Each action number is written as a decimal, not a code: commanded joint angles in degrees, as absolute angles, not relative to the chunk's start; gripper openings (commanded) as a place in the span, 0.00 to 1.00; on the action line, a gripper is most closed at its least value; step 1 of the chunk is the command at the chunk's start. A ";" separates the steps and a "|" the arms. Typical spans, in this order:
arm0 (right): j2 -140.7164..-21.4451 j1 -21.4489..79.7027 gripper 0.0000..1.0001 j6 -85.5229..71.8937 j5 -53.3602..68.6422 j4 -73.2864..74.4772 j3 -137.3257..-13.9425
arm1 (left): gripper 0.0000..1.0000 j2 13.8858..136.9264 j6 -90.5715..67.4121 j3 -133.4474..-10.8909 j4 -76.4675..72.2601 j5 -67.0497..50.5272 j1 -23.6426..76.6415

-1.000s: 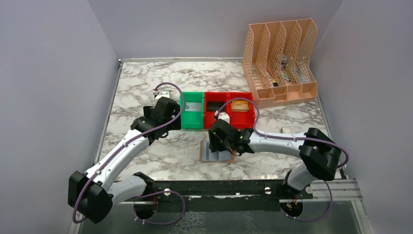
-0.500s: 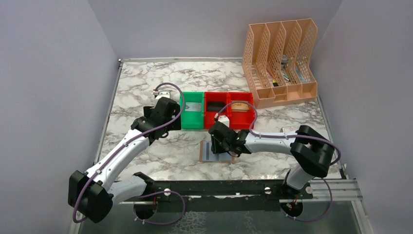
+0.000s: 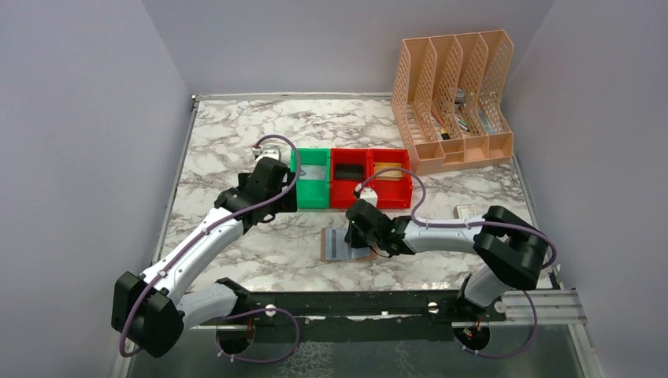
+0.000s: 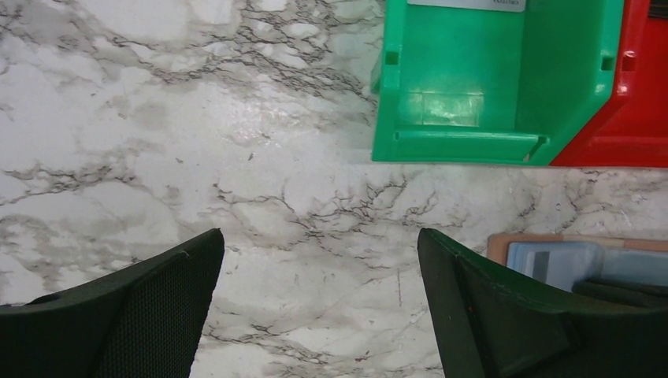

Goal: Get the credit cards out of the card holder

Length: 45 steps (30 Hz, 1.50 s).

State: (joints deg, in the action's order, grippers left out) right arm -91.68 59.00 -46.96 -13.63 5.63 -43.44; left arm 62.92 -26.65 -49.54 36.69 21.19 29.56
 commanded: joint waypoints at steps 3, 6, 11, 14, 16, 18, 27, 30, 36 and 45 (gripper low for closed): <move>-93.61 55.00 0.01 -49.73 -6.48 1.17 -34.44 | 0.92 63.62 -27.72 -47.25 31.36 8.07 29.27; -93.35 52.97 0.01 -50.37 -3.30 -2.36 -31.50 | 0.88 64.10 -29.48 -45.80 28.25 1.21 29.63; -93.39 51.59 0.01 -52.36 -1.41 -6.21 -27.86 | 0.84 64.95 -32.01 -44.17 23.97 -3.81 32.07; -93.11 50.76 0.01 -54.09 -0.43 -8.68 -25.43 | 0.82 65.43 -33.70 -43.34 22.58 -3.97 34.75; -92.86 50.54 0.01 -54.78 -0.34 -9.44 -24.45 | 0.81 65.76 -34.92 -42.63 21.46 -3.82 36.77; -92.79 50.45 0.01 -55.49 -0.67 -9.51 -24.11 | 0.79 66.25 -36.35 -41.59 20.19 -3.69 38.77; -90.13 50.36 0.01 -57.99 -3.10 -9.74 -22.19 | 0.68 69.77 -41.44 -38.73 15.67 -3.29 45.04; -89.03 50.36 0.01 -57.72 -3.47 -9.24 -22.38 | 0.62 70.86 -42.17 -38.34 14.43 -3.70 45.56; -87.06 50.35 0.01 -57.06 -1.49 -9.73 -22.97 | 0.52 73.72 -42.79 -38.23 12.85 -4.34 46.53; -85.99 48.99 0.01 -61.34 1.66 -16.87 -18.59 | 0.44 75.00 -44.87 -37.22 9.08 -6.16 47.93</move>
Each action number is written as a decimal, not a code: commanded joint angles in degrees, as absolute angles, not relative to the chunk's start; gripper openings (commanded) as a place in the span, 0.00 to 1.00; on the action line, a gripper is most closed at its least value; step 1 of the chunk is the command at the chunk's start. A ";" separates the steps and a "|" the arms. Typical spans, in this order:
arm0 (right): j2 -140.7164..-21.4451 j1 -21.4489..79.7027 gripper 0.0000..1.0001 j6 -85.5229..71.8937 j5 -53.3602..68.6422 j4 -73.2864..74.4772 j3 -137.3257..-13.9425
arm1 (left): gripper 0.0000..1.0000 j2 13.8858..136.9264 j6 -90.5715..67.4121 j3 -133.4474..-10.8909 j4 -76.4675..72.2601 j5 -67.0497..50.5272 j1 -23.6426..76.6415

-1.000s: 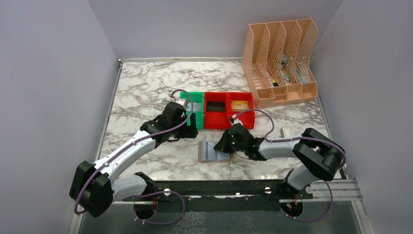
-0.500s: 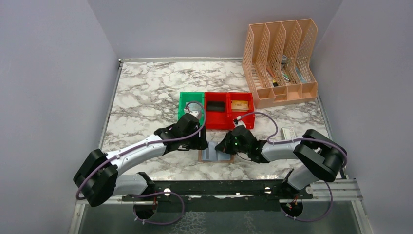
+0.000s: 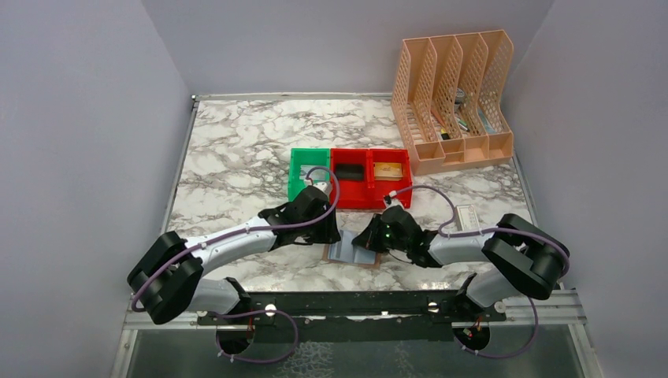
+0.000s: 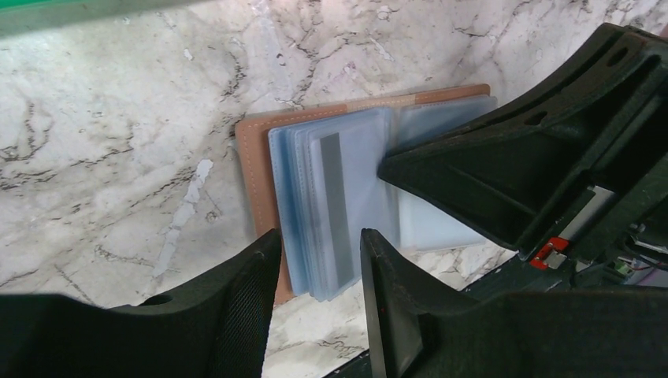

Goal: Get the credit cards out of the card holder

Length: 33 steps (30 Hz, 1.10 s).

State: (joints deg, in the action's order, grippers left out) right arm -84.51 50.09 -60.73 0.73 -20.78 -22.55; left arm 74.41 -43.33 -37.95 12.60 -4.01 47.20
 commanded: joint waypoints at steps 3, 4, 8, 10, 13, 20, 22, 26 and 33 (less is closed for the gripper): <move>-87.08 47.38 0.01 -61.16 3.57 -18.20 -17.91 | 0.43 75.28 -45.42 -36.94 8.15 -6.64 48.28; -87.34 46.94 0.01 -61.40 4.20 -19.14 -17.40 | 0.42 75.46 -45.59 -36.85 7.74 -6.86 48.37; -88.21 46.32 0.01 -62.30 4.92 -20.40 -16.26 | 0.40 76.08 -46.33 -36.49 6.66 -7.63 48.85; -88.84 46.32 0.01 -62.28 4.97 -20.24 -16.39 | 0.38 76.43 -46.61 -36.34 6.22 -7.80 49.15; -89.87 46.23 0.01 -62.11 5.54 -20.11 -16.80 | 0.35 76.98 -46.91 -36.53 5.78 -8.08 49.59; -91.33 46.22 0.01 -61.06 5.98 -19.21 -18.25 | 0.31 78.24 -47.34 -36.73 5.28 -8.02 50.16; -91.56 46.23 0.01 -60.91 5.95 -18.84 -18.52 | 0.31 78.70 -47.46 -36.74 5.44 -7.76 50.13; -91.64 46.23 0.01 -60.61 4.69 -16.17 -19.19 | 0.32 77.89 -47.25 -37.00 7.00 -5.45 50.26; -90.01 46.23 0.01 -58.50 1.78 -13.55 -19.34 | 0.36 76.22 -46.78 -38.49 11.44 0.12 50.27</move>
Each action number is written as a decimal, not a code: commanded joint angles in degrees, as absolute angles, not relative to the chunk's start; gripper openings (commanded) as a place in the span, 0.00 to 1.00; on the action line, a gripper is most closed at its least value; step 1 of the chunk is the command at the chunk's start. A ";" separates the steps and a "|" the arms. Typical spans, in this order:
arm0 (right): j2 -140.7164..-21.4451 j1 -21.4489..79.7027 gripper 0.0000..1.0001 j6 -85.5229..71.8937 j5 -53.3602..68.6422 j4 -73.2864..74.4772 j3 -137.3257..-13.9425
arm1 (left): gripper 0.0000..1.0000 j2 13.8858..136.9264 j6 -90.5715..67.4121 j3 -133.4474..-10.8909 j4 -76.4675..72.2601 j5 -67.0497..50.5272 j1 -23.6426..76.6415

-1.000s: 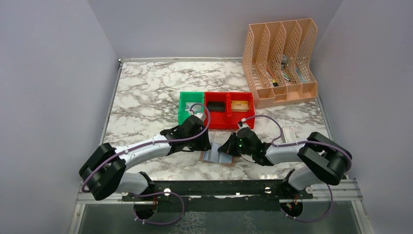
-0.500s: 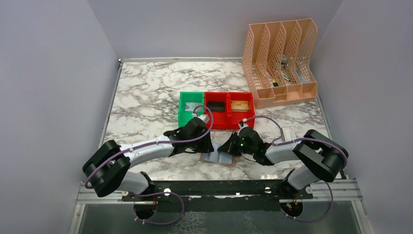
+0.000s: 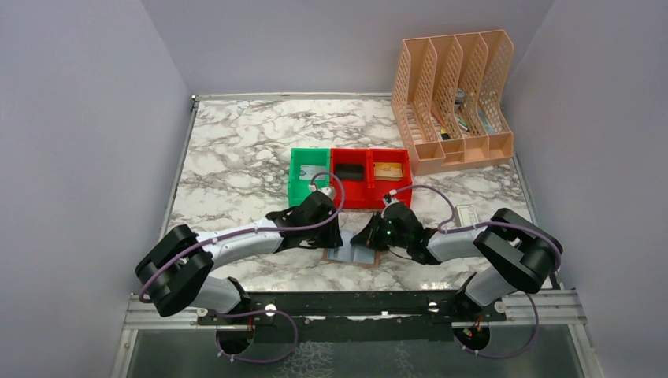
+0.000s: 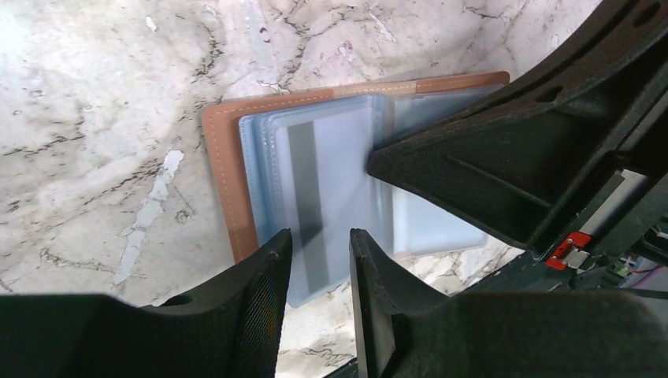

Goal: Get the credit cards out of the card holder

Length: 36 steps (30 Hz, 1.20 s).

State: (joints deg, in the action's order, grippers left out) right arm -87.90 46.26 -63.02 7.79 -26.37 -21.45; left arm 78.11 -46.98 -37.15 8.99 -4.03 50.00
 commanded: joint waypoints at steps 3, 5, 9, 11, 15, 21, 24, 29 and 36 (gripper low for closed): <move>-91.63 46.16 0.01 -58.00 2.37 -13.66 -19.83 | 0.37 77.27 -46.59 -39.86 11.72 -0.26 50.25; -92.45 46.14 0.01 -58.19 2.94 -14.27 -19.71 | 0.37 77.80 -46.65 -40.37 11.74 -0.69 50.37; -92.77 46.14 0.01 -58.87 3.34 -15.27 -19.01 | 0.36 77.96 -47.08 -39.91 11.69 -1.07 50.75; -92.81 46.14 0.01 -58.89 3.47 -15.29 -19.11 | 0.35 77.90 -47.11 -39.53 11.60 -1.50 50.88; -93.06 46.14 0.01 -58.51 3.73 -15.10 -19.62 | 0.34 78.38 -47.18 -38.67 10.28 -2.73 50.80; -93.08 46.06 0.01 -58.44 3.96 -14.94 -19.69 | 0.33 80.61 -48.42 -38.06 8.18 -4.80 51.04; -92.76 46.05 0.01 -58.45 3.87 -14.54 -19.73 | 0.33 80.95 -48.10 -38.21 7.81 -5.43 51.03; -92.83 46.05 0.01 -56.95 5.00 -13.71 -21.15 | 0.33 81.55 -48.40 -37.68 5.90 -7.55 51.02; -92.37 46.05 0.14 -55.73 4.79 -9.14 -23.76 | 0.32 79.16 -48.24 -38.15 7.73 -5.16 51.02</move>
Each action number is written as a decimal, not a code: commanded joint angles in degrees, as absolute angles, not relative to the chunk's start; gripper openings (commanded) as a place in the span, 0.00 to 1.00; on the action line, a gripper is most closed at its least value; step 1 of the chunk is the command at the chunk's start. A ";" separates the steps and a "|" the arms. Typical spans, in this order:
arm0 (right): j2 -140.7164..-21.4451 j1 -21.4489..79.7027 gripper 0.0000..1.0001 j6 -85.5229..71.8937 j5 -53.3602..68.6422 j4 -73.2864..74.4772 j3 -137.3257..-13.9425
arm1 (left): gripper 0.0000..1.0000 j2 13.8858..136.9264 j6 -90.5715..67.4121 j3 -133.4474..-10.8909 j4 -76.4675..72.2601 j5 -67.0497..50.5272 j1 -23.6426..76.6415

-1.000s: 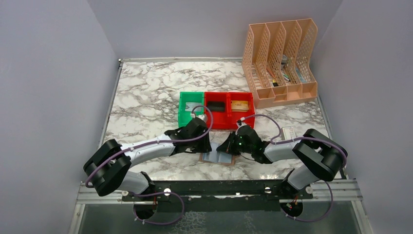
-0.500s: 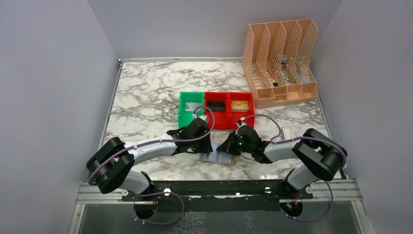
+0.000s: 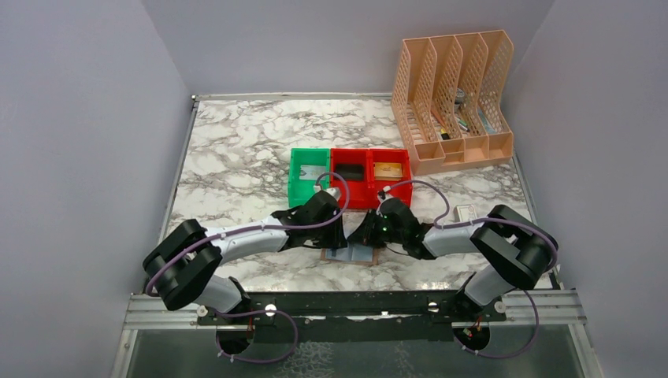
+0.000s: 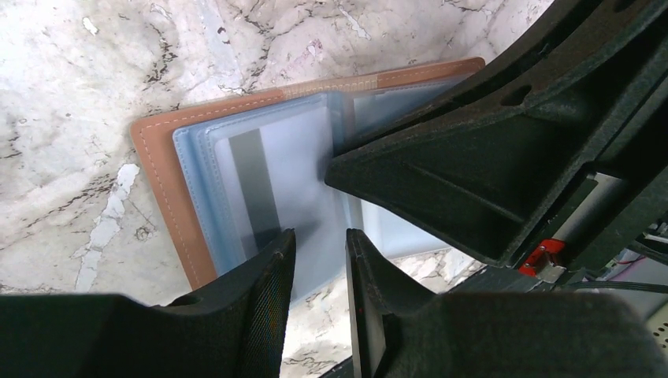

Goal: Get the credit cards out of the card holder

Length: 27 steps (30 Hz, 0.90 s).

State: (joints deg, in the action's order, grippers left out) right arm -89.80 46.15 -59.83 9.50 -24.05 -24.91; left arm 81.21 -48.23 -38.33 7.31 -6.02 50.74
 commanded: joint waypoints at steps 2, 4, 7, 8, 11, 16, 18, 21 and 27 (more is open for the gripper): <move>-92.08 46.05 0.13 -55.77 3.17 -6.78 -24.30 | 0.32 78.13 -47.81 -38.79 9.71 -3.17 50.98; -91.95 46.05 0.07 -55.51 1.88 -5.73 -24.28 | 0.32 77.02 -47.57 -39.04 11.70 -0.85 50.98; -91.77 46.05 0.03 -54.88 1.32 -5.21 -24.17 | 0.34 75.95 -47.53 -39.05 12.98 1.40 50.98; -91.69 46.05 0.02 -54.75 1.38 -5.45 -24.05 | 0.35 75.85 -47.55 -38.96 13.09 1.81 50.99; -91.37 46.05 0.01 -54.94 1.29 -5.94 -23.61 | 0.37 76.42 -47.71 -38.90 12.99 1.80 50.98; -91.78 45.64 0.01 -55.85 0.75 -6.66 -22.53 | 0.37 77.93 -48.24 -38.79 12.51 0.99 51.09; -91.90 45.43 0.01 -56.19 1.14 -7.52 -21.84 | 0.37 77.65 -48.33 -38.53 12.15 0.81 51.08; -92.01 45.33 0.01 -56.32 1.54 -8.27 -21.49 | 0.37 77.68 -48.28 -38.17 11.22 0.10 51.14; -92.19 45.26 0.01 -56.04 1.58 -8.01 -22.03 | 0.37 79.89 -48.52 -37.71 9.37 -2.45 51.07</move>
State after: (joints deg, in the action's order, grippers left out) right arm -89.12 46.06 -59.27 8.19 -21.54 -25.39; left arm 78.19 -48.21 -38.33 11.40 -0.71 50.76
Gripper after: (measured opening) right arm 0.014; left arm 0.370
